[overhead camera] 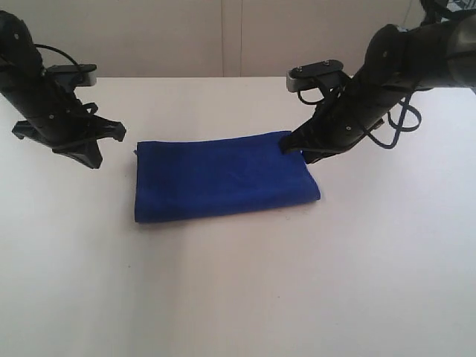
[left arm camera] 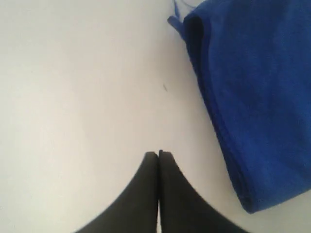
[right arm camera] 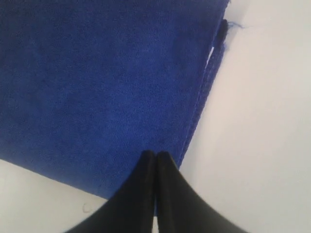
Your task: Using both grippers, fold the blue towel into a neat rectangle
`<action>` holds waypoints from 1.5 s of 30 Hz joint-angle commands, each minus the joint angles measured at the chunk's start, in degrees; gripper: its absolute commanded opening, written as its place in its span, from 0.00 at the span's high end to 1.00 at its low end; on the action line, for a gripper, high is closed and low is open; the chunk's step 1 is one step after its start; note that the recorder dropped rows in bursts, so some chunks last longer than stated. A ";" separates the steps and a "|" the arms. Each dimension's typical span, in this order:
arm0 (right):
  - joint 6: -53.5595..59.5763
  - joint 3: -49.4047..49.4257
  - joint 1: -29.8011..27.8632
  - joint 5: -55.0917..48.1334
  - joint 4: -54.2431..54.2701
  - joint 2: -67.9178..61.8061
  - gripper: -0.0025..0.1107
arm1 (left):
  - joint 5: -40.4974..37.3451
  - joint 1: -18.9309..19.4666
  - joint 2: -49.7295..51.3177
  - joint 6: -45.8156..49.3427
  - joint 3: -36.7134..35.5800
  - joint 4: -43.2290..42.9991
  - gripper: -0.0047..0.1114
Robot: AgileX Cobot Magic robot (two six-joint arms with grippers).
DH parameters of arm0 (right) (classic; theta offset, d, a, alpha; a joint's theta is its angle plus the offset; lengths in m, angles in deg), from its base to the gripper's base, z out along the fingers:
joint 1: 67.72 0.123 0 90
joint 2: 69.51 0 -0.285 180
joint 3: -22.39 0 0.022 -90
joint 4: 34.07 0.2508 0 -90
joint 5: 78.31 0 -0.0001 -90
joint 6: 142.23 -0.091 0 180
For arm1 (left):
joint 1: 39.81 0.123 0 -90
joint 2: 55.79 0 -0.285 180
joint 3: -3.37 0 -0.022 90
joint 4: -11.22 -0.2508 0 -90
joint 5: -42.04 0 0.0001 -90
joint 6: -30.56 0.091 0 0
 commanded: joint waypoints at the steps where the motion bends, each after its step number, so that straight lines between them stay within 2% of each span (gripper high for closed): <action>1: -2.32 -0.34 -0.52 0.29 -1.41 -0.37 0.98 | -4.80 0.64 -0.25 -0.54 0.37 1.06 0.96; 10: -16.32 -0.34 -0.66 0.99 -12.65 -0.41 0.98 | -9.03 0.64 -0.25 0.58 0.37 1.06 0.96; 20: -19.83 -0.34 -0.66 -3.37 -12.68 -5.07 0.98 | -8.51 0.64 -0.25 0.58 0.37 2.42 0.96; 32: -19.49 -0.34 -0.56 -1.30 -8.73 -8.40 0.98 | -8.14 0.64 -0.25 0.58 0.37 2.38 0.96; 39: -17.94 -0.34 -0.56 -5.77 -6.15 -8.74 0.98 | -7.45 0.64 -0.25 0.58 0.37 2.38 0.96; 45: -11.20 -0.34 -0.56 -9.13 0.32 -8.74 0.98 | -6.46 0.64 -0.25 0.58 0.37 2.38 0.96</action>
